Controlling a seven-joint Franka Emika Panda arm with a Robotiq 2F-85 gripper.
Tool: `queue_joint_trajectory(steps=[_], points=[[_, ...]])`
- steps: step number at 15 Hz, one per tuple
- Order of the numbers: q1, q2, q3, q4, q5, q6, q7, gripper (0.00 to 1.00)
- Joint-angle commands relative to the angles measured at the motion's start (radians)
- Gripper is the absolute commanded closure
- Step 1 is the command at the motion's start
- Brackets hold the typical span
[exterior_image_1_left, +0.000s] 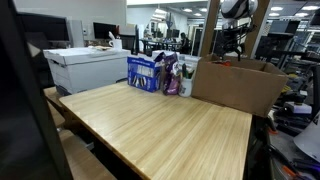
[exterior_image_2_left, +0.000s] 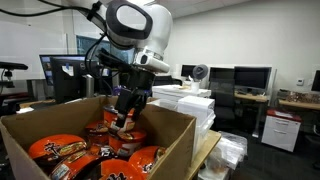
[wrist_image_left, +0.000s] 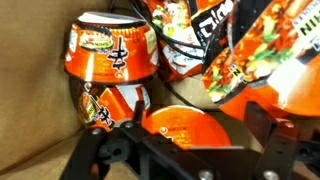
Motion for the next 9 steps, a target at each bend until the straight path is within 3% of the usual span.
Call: queue_joint_trajectory(steps=[1, 7, 8, 9], points=[[-0.004, -0.015, 0.006, -0.066, 0.055, 0.182, 0.083, 0.00], [0.013, -0.016, 0.017, -0.128, 0.063, 0.352, 0.170, 0.00], [0.013, -0.016, 0.021, -0.134, 0.071, 0.350, 0.173, 0.05], [0.013, -0.017, 0.024, -0.134, 0.081, 0.333, 0.173, 0.18]])
